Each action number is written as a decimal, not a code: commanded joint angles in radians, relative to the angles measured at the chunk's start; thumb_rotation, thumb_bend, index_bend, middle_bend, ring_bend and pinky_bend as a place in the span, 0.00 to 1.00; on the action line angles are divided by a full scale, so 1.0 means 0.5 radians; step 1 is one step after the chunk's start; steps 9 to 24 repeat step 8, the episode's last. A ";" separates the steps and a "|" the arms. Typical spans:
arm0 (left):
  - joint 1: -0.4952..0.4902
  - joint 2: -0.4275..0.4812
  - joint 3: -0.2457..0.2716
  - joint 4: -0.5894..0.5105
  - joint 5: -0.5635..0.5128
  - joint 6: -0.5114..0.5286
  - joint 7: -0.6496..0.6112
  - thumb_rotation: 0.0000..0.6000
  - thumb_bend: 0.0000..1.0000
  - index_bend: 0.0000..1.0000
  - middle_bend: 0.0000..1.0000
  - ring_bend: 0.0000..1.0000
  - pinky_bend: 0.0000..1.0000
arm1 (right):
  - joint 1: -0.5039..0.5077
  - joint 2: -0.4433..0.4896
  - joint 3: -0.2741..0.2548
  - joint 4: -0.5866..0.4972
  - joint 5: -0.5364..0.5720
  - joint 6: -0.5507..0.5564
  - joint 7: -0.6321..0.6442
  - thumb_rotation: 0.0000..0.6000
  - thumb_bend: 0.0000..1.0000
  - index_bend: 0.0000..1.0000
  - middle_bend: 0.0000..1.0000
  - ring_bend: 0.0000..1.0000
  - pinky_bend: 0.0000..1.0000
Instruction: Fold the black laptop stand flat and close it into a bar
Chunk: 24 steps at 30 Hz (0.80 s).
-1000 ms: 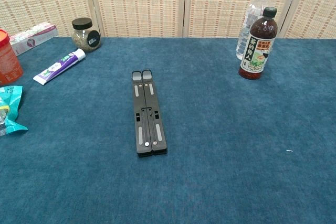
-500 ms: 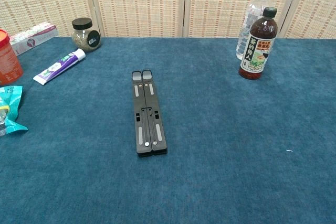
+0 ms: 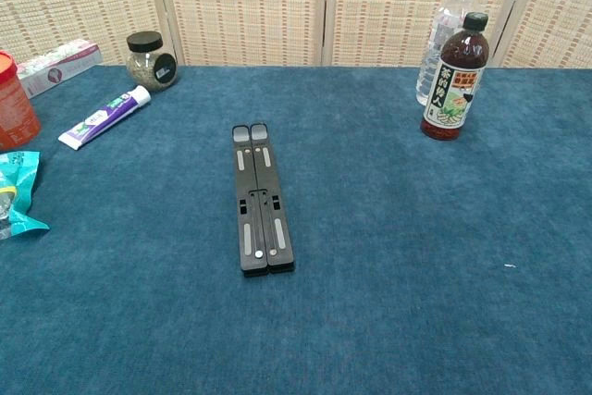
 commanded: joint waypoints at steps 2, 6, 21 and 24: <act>-0.006 0.011 -0.008 -0.019 0.028 -0.008 0.000 1.00 0.11 0.16 0.18 0.08 0.10 | -0.056 -0.005 0.018 0.007 -0.024 0.034 0.014 1.00 0.12 0.00 0.13 0.00 0.00; -0.002 0.017 -0.020 -0.032 0.051 0.003 0.003 1.00 0.11 0.16 0.18 0.08 0.10 | -0.099 -0.008 0.027 0.018 -0.048 0.053 0.042 1.00 0.12 0.00 0.13 0.00 0.00; 0.006 0.017 -0.022 -0.039 0.058 0.013 0.003 1.00 0.11 0.16 0.18 0.08 0.10 | -0.115 -0.008 0.035 0.025 -0.059 0.055 0.052 1.00 0.12 0.00 0.13 0.00 0.00; 0.006 0.017 -0.022 -0.039 0.058 0.013 0.003 1.00 0.11 0.16 0.18 0.08 0.10 | -0.115 -0.008 0.035 0.025 -0.059 0.055 0.052 1.00 0.12 0.00 0.13 0.00 0.00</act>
